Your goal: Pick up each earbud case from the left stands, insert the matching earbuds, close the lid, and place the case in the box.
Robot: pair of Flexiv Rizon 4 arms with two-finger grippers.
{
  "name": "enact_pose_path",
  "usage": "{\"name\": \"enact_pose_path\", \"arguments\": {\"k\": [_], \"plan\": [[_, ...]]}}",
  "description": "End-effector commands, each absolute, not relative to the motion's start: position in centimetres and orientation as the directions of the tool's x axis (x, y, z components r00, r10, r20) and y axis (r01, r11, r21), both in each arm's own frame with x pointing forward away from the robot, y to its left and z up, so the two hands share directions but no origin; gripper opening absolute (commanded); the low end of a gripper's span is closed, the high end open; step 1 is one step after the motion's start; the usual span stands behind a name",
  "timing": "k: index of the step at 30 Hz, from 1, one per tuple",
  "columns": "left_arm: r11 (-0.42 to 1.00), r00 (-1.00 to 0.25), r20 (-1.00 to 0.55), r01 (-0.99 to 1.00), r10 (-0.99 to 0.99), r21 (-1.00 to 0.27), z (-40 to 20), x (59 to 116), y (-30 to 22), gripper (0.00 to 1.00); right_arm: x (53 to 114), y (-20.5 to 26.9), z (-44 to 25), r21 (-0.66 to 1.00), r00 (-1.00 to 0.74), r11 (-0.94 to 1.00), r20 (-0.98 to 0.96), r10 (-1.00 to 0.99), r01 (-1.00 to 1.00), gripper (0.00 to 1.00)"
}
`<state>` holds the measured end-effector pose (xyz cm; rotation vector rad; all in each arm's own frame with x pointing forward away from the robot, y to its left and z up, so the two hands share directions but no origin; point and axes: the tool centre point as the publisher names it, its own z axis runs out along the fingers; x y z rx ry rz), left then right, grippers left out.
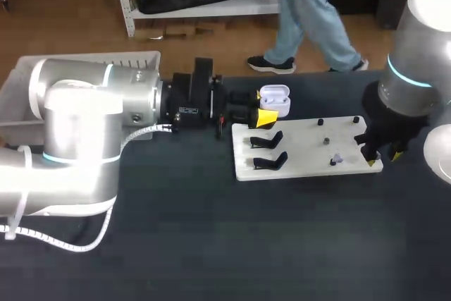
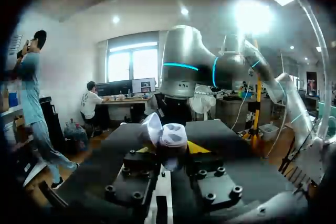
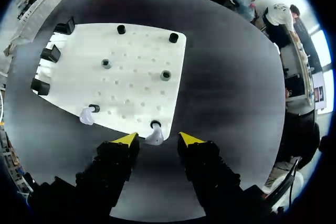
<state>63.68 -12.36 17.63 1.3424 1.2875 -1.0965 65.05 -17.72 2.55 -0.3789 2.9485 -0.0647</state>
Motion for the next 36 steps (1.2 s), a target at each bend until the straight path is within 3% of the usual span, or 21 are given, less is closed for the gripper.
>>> {"name": "enact_pose_path", "arguments": {"k": [1, 7, 23, 26, 30, 36], "plan": [[0.003, 0.051, -0.988, 0.999, 0.146, 0.052, 17.4, 63.6, -12.3, 0.00, 65.0, -17.5, 2.2, -0.070, -0.954, 0.968, -0.167, -0.249, -0.240, 0.45], [0.003, 0.051, -0.988, 0.999, 0.146, 0.052, 17.4, 63.6, -12.3, 0.00, 65.1, -17.6, 2.1, -0.071, -0.957, 0.970, -0.165, -0.241, -0.232, 0.35], [0.003, 0.051, -0.988, 0.999, 0.146, 0.052, 17.4, 63.6, -12.3, 0.00, 65.3, -17.4, 2.1, -0.075, -0.956, 0.970, -0.162, -0.243, -0.233, 0.28], [0.003, 0.051, -0.988, 0.999, 0.146, 0.052, 17.4, 63.6, -12.3, 0.00, 65.4, -17.3, 2.1, -0.074, -0.957, 0.970, -0.160, -0.243, -0.234, 0.24], [0.003, 0.051, -0.988, 0.999, 0.146, 0.052, 17.4, 63.6, -12.3, 0.00, 65.4, -17.3, 1.8, -0.073, -0.957, 0.969, -0.155, -0.244, -0.235, 0.00], [0.003, 0.051, -0.988, 0.999, 0.146, 0.052, 17.4, 63.6, -12.3, 0.00, 65.1, -16.9, 3.0, -0.080, -0.958, 0.971, -0.160, -0.236, -0.226, 0.00]]}}
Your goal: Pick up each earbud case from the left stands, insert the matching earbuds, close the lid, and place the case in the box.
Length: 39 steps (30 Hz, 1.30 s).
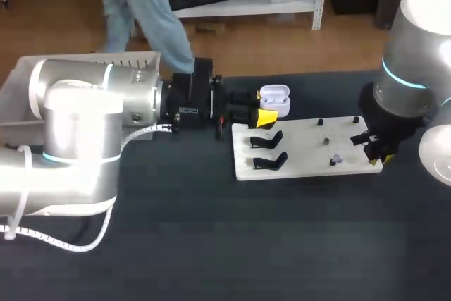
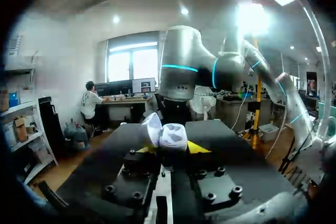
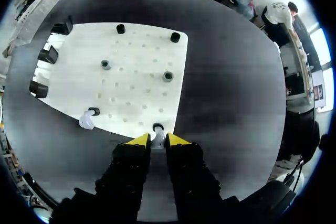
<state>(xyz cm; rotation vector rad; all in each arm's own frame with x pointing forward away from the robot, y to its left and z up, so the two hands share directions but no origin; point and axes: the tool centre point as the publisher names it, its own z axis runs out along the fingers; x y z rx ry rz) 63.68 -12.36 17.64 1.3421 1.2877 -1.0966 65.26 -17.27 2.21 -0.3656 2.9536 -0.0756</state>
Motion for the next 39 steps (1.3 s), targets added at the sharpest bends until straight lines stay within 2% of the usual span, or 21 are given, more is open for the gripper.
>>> {"name": "enact_pose_path", "arguments": {"k": [1, 23, 28, 33, 39], "plan": [[0.003, 0.051, -0.988, 0.999, 0.146, 0.052, 17.4, 63.6, -12.3, 0.00, 65.0, -16.9, 3.6, -0.083, -0.960, 0.973, -0.168, -0.226, -0.214, 0.00], [0.003, 0.051, -0.988, 0.999, 0.146, 0.052, 17.4, 63.6, -12.3, 0.00, 58.9, -13.4, 17.2, -0.188, -0.985, 0.980, -0.146, -0.098, -0.069, 0.00], [0.003, 0.051, -0.988, 0.999, 0.146, 0.052, 17.4, 63.6, -12.3, 0.00, 57.5, -12.5, 18.9, -0.143, -0.984, 0.989, -0.165, -0.069, -0.046, 0.00], [0.003, 0.051, -0.988, 0.999, 0.146, 0.052, 17.4, 63.6, -12.3, 0.00, 57.0, -11.3, 19.9, -0.212, -0.976, 0.976, -0.195, -0.095, -0.053, 0.00], [0.003, 0.051, -0.988, 0.999, 0.146, 0.052, 17.4, 63.6, -12.3, 0.00, 57.0, -11.3, 19.9, -0.212, -0.976, 0.976, -0.195, -0.095, -0.053, 0.00]]}}
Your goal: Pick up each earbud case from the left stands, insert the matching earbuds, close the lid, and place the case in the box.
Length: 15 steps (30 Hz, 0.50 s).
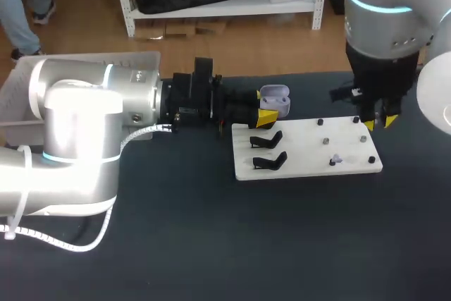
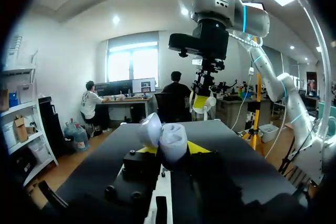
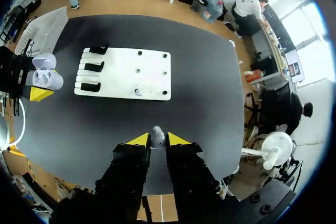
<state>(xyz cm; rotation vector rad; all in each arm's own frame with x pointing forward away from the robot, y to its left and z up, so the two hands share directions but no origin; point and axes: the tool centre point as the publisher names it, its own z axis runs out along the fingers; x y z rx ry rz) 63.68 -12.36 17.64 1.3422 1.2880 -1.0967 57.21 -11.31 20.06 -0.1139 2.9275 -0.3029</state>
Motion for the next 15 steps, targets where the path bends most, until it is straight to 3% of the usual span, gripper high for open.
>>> {"name": "enact_pose_path", "arguments": {"k": [1, 5, 9, 13, 15], "plan": [[0.003, 0.051, -0.988, 0.999, 0.146, 0.052, 17.4, 63.6, -12.3, 0.00, 57.0, -11.3, 19.9, -0.212, -0.976, 0.976, -0.195, -0.095, -0.053, 0.00], [0.003, 0.051, -0.988, 0.999, 0.146, 0.052, 17.4, 63.6, -12.3, 0.00, 57.0, -11.3, 19.9, -0.212, -0.976, 0.976, -0.195, -0.095, -0.053, 0.00], [0.003, 0.051, -0.988, 0.999, 0.146, 0.052, 17.4, 63.6, -12.3, 0.00, 57.4, -10.0, 20.6, -0.184, -0.977, 0.964, -0.131, 0.169, 0.192, 0.00], [0.003, 0.051, -0.988, 0.999, 0.146, 0.052, 17.4, 63.6, -12.3, 0.00, 57.2, -8.0, 21.9, -0.265, -0.903, 0.864, -0.123, 0.411, 0.429, 0.00], [0.003, 0.051, -0.988, 0.999, 0.146, 0.052, 17.4, 63.6, -12.3, 0.00, 56.8, -7.2, 22.5, -0.187, -0.865, 0.845, -0.123, 0.486, 0.501, 0.00]]}}
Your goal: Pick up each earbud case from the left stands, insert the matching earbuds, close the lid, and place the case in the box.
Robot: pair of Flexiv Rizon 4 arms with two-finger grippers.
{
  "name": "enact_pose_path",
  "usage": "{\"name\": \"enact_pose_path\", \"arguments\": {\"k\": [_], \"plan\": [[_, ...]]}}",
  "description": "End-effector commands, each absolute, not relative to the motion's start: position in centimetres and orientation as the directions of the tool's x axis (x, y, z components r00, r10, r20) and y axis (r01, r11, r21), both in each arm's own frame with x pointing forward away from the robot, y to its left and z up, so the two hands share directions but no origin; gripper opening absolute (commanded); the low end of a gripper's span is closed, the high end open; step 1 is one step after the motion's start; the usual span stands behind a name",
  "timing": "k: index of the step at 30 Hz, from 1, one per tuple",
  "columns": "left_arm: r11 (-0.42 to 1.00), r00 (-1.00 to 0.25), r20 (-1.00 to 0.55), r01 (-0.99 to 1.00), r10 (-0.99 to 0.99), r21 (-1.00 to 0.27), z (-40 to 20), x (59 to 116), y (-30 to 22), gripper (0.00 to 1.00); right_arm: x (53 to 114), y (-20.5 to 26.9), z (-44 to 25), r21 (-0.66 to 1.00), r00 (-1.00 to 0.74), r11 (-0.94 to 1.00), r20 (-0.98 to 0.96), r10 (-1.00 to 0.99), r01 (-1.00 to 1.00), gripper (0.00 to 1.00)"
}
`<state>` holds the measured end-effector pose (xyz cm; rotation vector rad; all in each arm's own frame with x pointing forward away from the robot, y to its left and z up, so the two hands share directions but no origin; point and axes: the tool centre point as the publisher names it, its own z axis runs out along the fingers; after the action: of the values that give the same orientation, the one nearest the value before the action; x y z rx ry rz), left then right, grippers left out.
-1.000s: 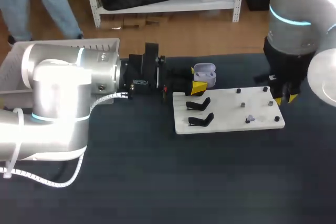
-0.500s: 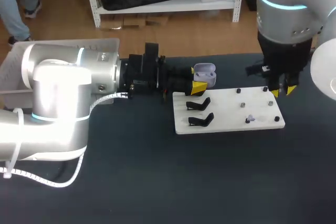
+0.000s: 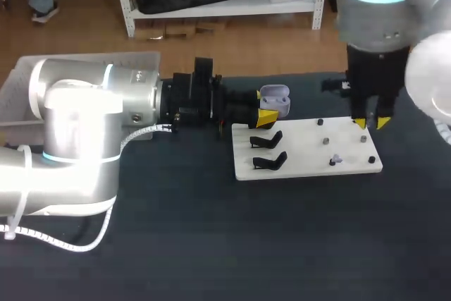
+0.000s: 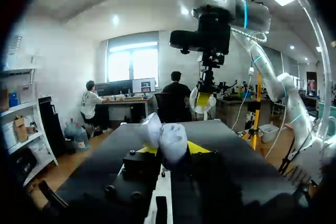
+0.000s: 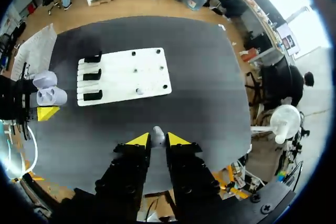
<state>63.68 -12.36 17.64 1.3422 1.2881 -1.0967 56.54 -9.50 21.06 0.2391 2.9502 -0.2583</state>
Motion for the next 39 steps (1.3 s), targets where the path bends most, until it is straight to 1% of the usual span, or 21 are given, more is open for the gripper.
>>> {"name": "enact_pose_path", "arguments": {"k": [1, 2, 4, 9, 23, 26, 27, 28, 29, 32, 39], "plan": [[0.003, 0.051, -0.988, 0.999, 0.146, 0.052, 17.4, 63.6, -12.3, 0.00, 56.7, -6.9, 22.6, -0.177, -0.849, 0.831, -0.128, 0.512, 0.528, 0.00], [0.003, 0.051, -0.988, 0.999, 0.146, 0.052, 17.4, 63.6, -12.3, 0.00, 56.6, -6.6, 22.8, -0.171, -0.809, 0.791, -0.134, 0.572, 0.587, 0.00], [0.003, 0.051, -0.988, 0.999, 0.146, 0.052, 17.4, 63.6, -12.3, 0.00, 56.5, -5.9, 22.9, -0.131, -0.766, 0.755, -0.133, 0.629, 0.643, 0.00], [0.003, 0.051, -0.988, 0.999, 0.146, 0.052, 17.4, 63.6, -12.3, 0.00, 57.0, -3.2, 23.0, -0.055, -0.695, 0.695, -0.131, 0.707, 0.717, 0.00], [0.003, 0.051, -0.988, 0.999, 0.146, 0.052, 17.4, 63.6, -12.3, 0.00, 57.0, -3.2, 23.0, -0.055, -0.695, 0.695, -0.131, 0.707, 0.717, 0.00], [0.003, 0.051, -0.988, 0.999, 0.146, 0.052, 17.4, 63.6, -12.3, 0.00, 57.3, -1.8, 23.7, -0.034, -0.665, 0.667, -0.135, 0.735, 0.744, 0.00], [0.003, 0.051, -0.988, 0.999, 0.146, 0.052, 17.4, 63.6, -12.3, 0.00, 57.5, -1.3, 24.1, -0.063, -0.616, 0.616, -0.186, 0.766, 0.785, 0.00], [0.003, 0.051, -0.988, 0.999, 0.146, 0.052, 17.4, 63.6, -12.3, 0.00, 57.7, -1.0, 24.5, -0.021, -0.616, 0.621, -0.165, 0.771, 0.783, 0.00], [0.003, 0.051, -0.988, 0.999, 0.146, 0.052, 17.4, 63.6, -12.3, 0.00, 57.8, -0.9, 24.7, -0.026, -0.601, 0.605, -0.164, 0.783, 0.796, 0.00], [0.003, 0.051, -0.988, 0.999, 0.146, 0.052, 17.4, 63.6, -12.3, 0.00, 58.5, 0.1, 25.3, -0.027, -0.591, 0.596, -0.173, 0.788, 0.803, 0.00], [0.003, 0.051, -0.988, 0.999, 0.146, 0.052, 17.4, 63.6, -12.3, 0.00, 60.6, 2.6, 25.8, -0.004, -0.628, 0.636, -0.159, 0.762, 0.772, 0.00]]}}
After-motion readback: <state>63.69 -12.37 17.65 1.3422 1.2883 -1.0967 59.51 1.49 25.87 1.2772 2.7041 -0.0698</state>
